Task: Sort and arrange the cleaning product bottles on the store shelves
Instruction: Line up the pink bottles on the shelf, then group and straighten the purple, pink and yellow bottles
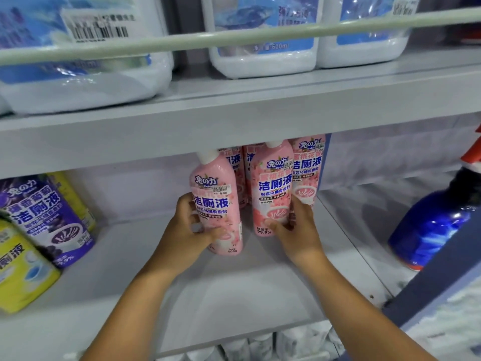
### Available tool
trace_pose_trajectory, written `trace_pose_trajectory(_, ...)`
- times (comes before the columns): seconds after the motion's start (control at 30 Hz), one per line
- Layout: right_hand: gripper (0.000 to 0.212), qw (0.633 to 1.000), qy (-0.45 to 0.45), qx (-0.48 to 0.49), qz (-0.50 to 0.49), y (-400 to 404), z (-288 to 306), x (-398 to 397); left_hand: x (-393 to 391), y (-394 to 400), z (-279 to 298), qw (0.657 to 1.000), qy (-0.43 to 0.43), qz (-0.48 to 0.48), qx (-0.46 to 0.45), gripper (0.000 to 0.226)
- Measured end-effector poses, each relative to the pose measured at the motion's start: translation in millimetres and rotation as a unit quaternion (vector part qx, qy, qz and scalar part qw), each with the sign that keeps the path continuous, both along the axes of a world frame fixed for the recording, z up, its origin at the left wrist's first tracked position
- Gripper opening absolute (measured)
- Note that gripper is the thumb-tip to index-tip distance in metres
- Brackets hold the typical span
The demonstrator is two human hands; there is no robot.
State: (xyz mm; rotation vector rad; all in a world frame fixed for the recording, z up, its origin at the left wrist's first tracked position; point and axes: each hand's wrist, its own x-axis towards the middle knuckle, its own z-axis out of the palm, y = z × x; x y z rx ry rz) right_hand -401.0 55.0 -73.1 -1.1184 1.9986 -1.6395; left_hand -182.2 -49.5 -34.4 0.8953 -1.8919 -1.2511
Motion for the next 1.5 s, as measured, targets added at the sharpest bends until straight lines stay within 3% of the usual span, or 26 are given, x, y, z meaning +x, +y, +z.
trace_pose_trajectory(0.2,0.058,0.998,-0.009,0.016,-0.062,-11.0,1.6,5.1,-27.5,7.5,-3.8,0.993,0.032,0.09,-0.067,0.068)
trace_pose_trajectory(0.3,0.064,0.993,0.044,0.023,-0.104,-16.7,-2.1,8.0,-40.3,3.0,-8.0,0.99,0.05,0.107,-0.082,0.063)
trace_pose_trajectory(0.5,0.065,0.985,0.099,0.004,-0.143,-27.0,-2.3,14.6,-57.2,-9.3,-22.6,0.981,0.004,0.155,-0.12,0.067)
trace_pose_trajectory(0.7,0.06,0.978,0.125,-0.007,-0.164,-38.5,-6.4,16.6,-58.5,-14.2,-59.7,0.985,0.017,0.152,-0.075,0.058)
trace_pose_trajectory(0.87,0.051,0.973,0.153,0.002,-0.17,-40.7,-11.7,15.4,-60.5,-13.4,-56.3,0.986,0.04,0.147,-0.064,0.051)
trace_pose_trajectory(1.03,0.048,0.988,0.074,-0.023,-0.13,-30.8,-8.0,8.9,-61.1,-14.9,-52.6,0.986,0.06,0.15,-0.038,0.044)
trace_pose_trajectory(1.17,0.04,0.985,-0.01,-0.055,-0.163,-6.2,2.5,-10.8,-61.5,-15.0,-51.2,0.986,0.063,0.154,-0.023,0.044)
trace_pose_trajectory(1.27,0.026,0.992,-0.03,-0.01,-0.125,6.3,1.0,-8.3,-62.1,-8.0,-47.5,0.984,0.067,0.162,-0.02,0.046)
trace_pose_trajectory(1.37,0.019,0.999,-0.044,0.004,-0.02,13.0,0.3,15.0,-51.0,6.8,-36.1,0.981,0.077,0.175,0.021,0.054)
trace_pose_trajectory(1.5,0.022,0.99,-0.075,0.004,0.115,-4.0,12.7,49.4,7.1,38.8,-6.8,0.945,0.163,0.261,0.114,0.066)
